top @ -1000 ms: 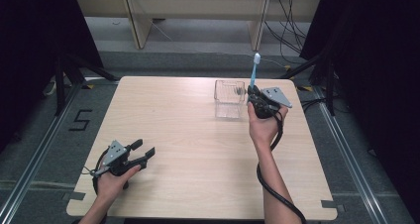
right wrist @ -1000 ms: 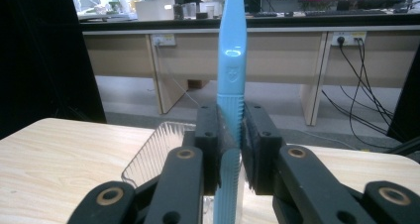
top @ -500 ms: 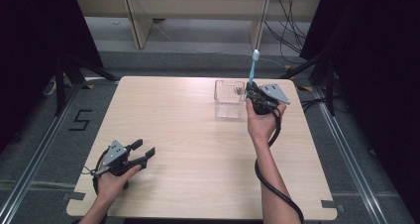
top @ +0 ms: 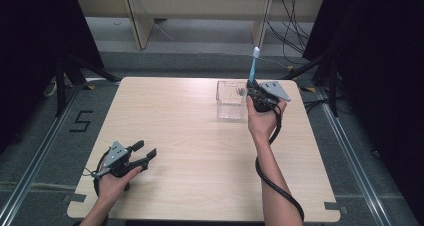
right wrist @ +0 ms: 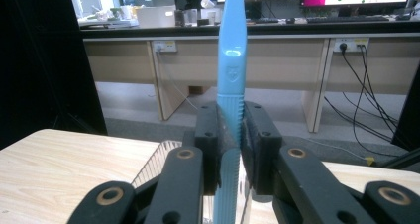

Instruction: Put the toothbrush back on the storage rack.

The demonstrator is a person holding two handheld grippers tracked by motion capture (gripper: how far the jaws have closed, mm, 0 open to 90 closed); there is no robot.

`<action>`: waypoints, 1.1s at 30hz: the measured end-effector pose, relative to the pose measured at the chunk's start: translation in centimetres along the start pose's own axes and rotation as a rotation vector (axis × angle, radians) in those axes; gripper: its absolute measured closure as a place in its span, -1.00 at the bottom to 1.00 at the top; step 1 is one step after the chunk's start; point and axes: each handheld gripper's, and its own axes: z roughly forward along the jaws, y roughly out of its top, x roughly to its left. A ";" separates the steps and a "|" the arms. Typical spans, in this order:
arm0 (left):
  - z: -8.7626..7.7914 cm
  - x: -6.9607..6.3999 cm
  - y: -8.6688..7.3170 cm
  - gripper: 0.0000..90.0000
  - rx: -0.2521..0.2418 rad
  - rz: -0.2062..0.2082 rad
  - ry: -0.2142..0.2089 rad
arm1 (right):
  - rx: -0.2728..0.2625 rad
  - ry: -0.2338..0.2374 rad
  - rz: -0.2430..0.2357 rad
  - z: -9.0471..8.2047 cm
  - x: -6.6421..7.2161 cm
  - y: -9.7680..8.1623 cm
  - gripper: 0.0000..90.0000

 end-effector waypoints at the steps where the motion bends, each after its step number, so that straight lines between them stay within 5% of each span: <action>1: 0.0 0.0 0.0 -0.23 -0.003 0.000 -0.006 | 0.001 -0.005 0.004 0.1 0.1 0.0 0.76; 33: -0.1 0.0 0.0 -0.23 0.011 0.000 0.003 | -0.006 0.005 0.022 1.8 0.0 -0.7 0.75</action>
